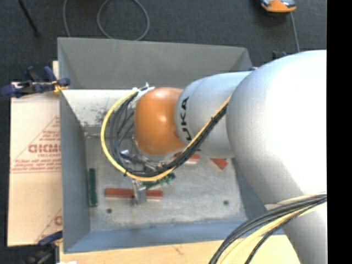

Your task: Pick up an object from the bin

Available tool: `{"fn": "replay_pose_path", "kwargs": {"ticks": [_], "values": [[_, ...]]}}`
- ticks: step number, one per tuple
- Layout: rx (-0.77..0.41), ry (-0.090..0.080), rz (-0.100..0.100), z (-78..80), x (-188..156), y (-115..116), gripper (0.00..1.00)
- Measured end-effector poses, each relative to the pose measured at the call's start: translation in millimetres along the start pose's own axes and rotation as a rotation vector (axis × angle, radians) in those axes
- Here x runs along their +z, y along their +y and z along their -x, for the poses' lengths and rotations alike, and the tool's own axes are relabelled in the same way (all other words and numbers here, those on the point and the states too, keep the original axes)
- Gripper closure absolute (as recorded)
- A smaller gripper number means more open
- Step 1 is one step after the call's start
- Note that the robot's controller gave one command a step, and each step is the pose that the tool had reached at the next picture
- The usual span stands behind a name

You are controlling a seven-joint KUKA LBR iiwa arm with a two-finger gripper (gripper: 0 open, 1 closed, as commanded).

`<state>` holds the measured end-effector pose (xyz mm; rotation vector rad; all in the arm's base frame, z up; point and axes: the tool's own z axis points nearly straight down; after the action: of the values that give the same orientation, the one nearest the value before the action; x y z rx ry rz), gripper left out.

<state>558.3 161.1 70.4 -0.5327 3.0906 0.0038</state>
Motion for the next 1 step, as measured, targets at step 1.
{"fn": "replay_pose_path", "kwargs": {"ticks": [1], "values": [[-0.002,0.001,-0.001,-0.5,-0.4,-0.5,1.00]]}}
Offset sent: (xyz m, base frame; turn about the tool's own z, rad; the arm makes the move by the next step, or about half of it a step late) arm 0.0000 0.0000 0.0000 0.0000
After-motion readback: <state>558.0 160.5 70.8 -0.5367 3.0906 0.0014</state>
